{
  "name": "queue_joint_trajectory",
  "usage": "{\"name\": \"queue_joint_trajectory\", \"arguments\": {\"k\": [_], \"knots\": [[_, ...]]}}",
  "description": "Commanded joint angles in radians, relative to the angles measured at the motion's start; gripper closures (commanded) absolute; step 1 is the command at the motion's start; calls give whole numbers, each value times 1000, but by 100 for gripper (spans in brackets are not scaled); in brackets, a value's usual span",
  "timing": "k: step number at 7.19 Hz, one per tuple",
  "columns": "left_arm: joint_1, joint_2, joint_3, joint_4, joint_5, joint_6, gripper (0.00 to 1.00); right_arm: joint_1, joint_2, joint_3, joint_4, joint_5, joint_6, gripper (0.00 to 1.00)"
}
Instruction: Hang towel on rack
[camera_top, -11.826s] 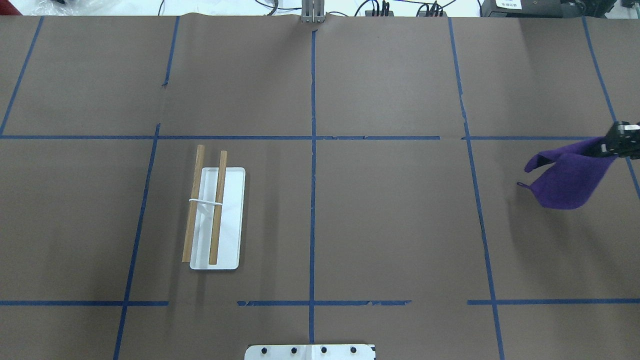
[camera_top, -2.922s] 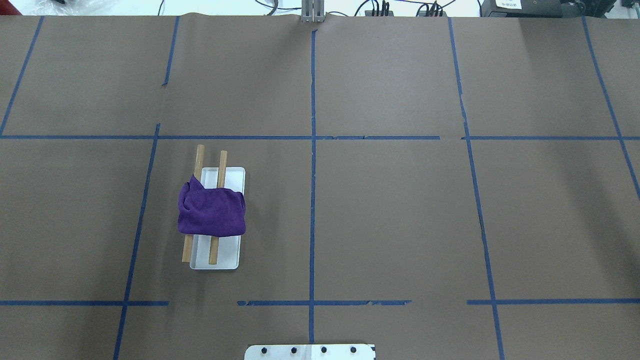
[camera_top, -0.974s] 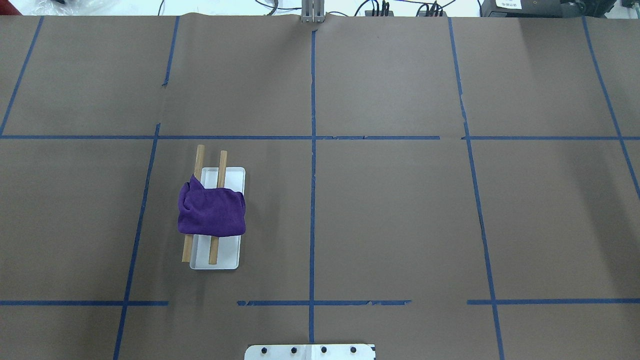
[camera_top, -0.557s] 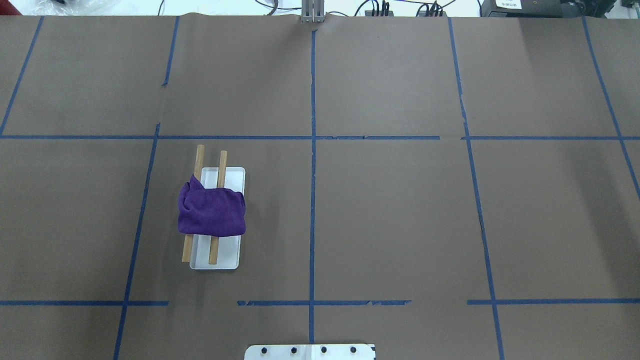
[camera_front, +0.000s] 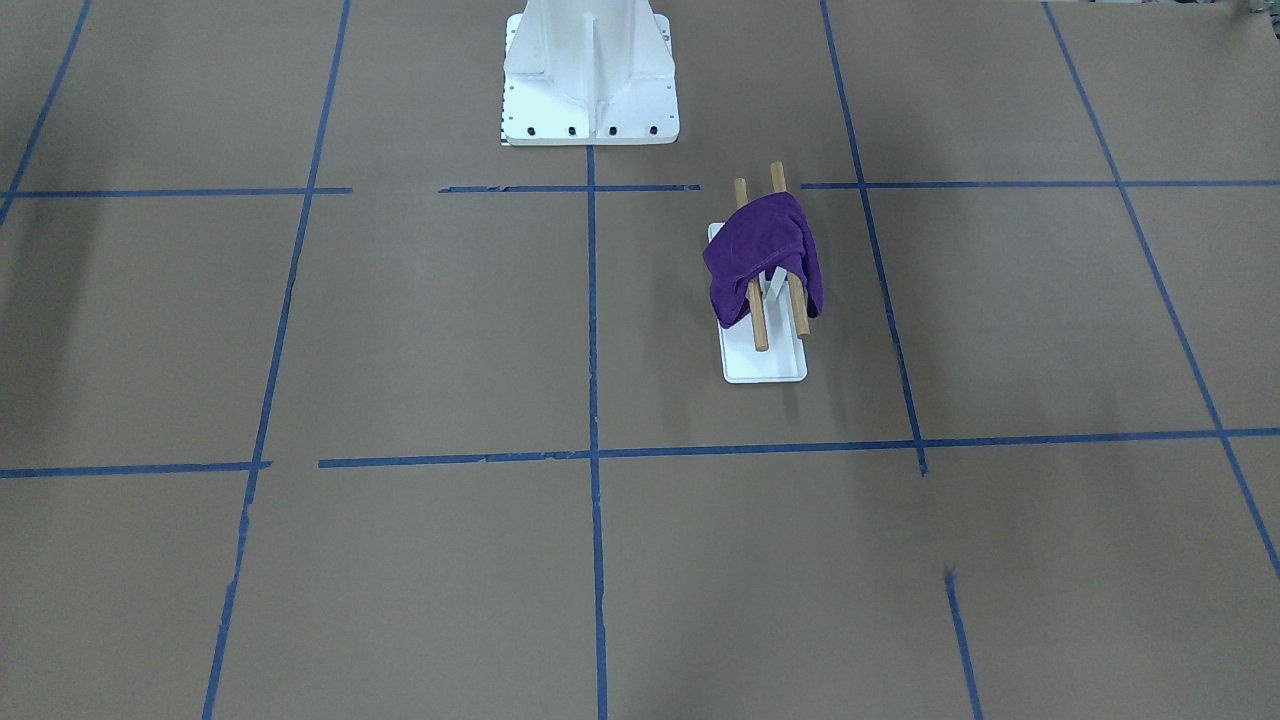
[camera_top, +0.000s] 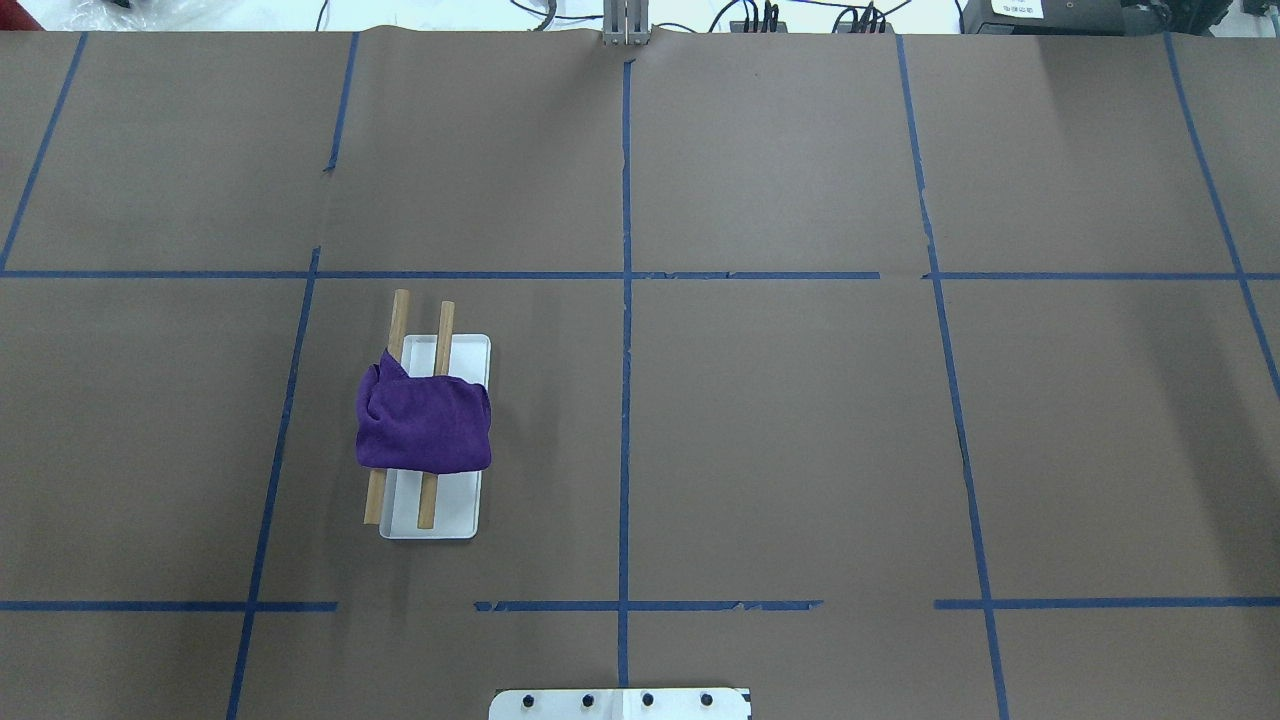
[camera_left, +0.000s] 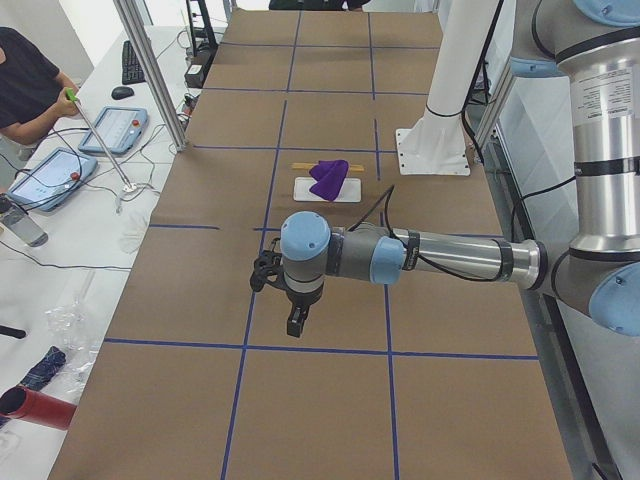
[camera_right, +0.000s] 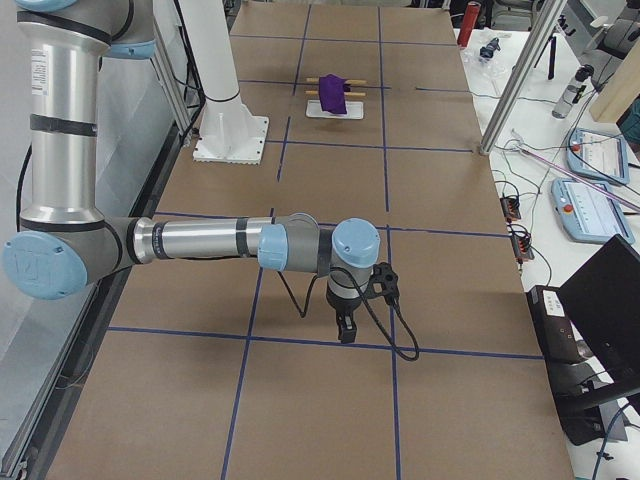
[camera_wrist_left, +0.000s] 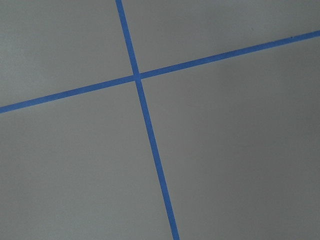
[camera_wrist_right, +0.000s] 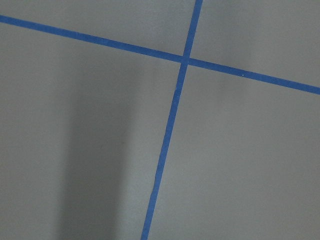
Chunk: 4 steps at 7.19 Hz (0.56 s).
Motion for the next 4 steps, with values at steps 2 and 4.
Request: {"name": "queue_joint_trajectory", "arguments": {"k": [2,4], "knots": [[1,2,15,2,-1,-7,0,0,-5,31,1,13,5,0],[1,2,20,2,-1,-8,0,0,-8,34,1,12,7,0]]}}
